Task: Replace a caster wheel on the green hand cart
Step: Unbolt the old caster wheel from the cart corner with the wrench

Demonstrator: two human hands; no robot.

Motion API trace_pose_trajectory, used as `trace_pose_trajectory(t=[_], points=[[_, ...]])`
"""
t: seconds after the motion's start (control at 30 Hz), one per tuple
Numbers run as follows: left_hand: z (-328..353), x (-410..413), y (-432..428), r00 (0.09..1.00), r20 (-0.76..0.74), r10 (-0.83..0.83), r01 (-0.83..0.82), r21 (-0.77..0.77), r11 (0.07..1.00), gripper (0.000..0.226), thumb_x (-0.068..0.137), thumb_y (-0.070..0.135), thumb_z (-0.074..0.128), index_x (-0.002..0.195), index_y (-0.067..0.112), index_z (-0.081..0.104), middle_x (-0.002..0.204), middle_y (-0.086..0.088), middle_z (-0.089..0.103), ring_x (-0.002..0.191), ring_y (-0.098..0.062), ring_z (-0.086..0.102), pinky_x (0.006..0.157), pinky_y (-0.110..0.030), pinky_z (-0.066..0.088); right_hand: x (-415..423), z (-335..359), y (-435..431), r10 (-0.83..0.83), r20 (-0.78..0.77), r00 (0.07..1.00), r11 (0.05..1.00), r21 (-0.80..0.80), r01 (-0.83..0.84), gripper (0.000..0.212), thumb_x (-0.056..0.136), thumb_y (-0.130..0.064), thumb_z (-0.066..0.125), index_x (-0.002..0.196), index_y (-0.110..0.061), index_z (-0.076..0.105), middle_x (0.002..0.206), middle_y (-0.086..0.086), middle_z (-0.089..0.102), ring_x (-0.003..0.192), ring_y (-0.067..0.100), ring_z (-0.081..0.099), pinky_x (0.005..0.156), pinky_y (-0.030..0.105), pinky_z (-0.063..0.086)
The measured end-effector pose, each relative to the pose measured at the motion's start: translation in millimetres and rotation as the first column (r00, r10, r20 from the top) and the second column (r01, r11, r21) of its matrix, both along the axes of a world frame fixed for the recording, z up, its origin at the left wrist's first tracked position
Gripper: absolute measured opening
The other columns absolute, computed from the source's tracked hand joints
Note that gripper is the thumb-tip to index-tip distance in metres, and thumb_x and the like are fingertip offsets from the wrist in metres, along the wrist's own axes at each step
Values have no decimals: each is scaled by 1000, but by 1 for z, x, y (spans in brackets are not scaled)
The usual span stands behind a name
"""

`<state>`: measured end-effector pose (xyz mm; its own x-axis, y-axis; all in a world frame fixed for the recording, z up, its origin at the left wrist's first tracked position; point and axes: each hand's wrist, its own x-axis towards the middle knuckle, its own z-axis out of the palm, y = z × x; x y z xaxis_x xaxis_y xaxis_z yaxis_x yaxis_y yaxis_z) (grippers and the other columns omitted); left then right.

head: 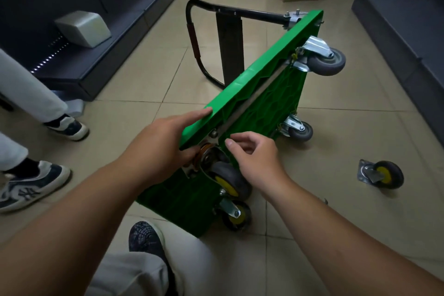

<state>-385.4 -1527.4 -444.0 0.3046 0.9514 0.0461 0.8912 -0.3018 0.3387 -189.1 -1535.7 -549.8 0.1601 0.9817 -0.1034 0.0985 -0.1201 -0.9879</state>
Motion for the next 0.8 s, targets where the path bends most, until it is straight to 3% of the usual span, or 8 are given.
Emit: trace_pose_trajectory(t=[0.13, 0.23, 0.37, 0.5, 0.6, 0.73, 0.8], points=[[-1, 5, -2, 999, 48, 24, -24, 1, 1000, 81, 85, 28, 84, 147, 58, 43, 123, 1, 73, 87, -12, 63, 76, -24, 43, 0, 0, 2, -8, -66, 998, 1000, -18, 7, 17, 90, -40, 76, 100, -26, 75, 85, -6, 78, 84, 7, 74, 77, 29, 60], [0, 11, -4, 997, 76, 32, -32, 8, 999, 78, 84, 26, 84, 146, 57, 47, 120, 2, 74, 71, -7, 50, 71, -23, 41, -2, 3, 3, -11, -88, 996, 1000, -7, 11, 17, 89, -43, 75, 94, -27, 77, 84, -10, 78, 82, 3, 74, 72, 23, 58], [1, 20, -8, 996, 81, 37, -38, 6, 999, 76, 85, 26, 83, 146, 55, 47, 124, 4, 74, 66, -2, 50, 69, -21, 42, -4, 6, 1, -11, -69, 998, 1000, 27, 12, 17, 88, -42, 78, 86, -26, 79, 79, -13, 77, 75, 0, 73, 60, 11, 50], [-1, 26, -8, 996, 78, 40, -40, -6, 999, 77, 86, 28, 82, 146, 57, 45, 119, 5, 74, 67, -3, 54, 62, -18, 43, 4, 10, -2, -12, -87, 996, 998, 60, 18, 15, 86, -40, 80, 84, -25, 80, 78, -13, 77, 74, 1, 73, 60, 11, 52], [1, 27, -3, 1000, -13, -2, 2, 2, 1000, 81, 86, 32, 80, 149, 61, 38, 113, 4, 72, 62, -4, 45, 56, -13, 32, 5, 12, -2, -5, -87, 996, 997, 77, 12, 14, 84, -38, 83, 83, -25, 80, 78, -11, 78, 75, 4, 74, 64, 15, 55], [5, 26, 6, 997, -56, -43, 40, -47, 998, 84, 87, 35, 77, 151, 64, 29, 120, 3, 71, 67, -9, 47, 64, -27, 39, 1, 12, -3, -10, -74, 997, 995, 96, 18, 11, 84, -32, 85, 85, -22, 81, 77, -9, 78, 74, 6, 74, 65, 18, 56], [3, 27, 7, 998, -55, -40, 38, -35, 999, 84, 87, 35, 76, 151, 63, 30, 112, 2, 72, 62, -8, 48, 61, -27, 39, -1, 13, -2, -26, -58, 998, 993, 115, 32, 10, 84, -30, 85, 84, -21, 81, 76, -8, 77, 72, 6, 74, 64, 18, 55]])
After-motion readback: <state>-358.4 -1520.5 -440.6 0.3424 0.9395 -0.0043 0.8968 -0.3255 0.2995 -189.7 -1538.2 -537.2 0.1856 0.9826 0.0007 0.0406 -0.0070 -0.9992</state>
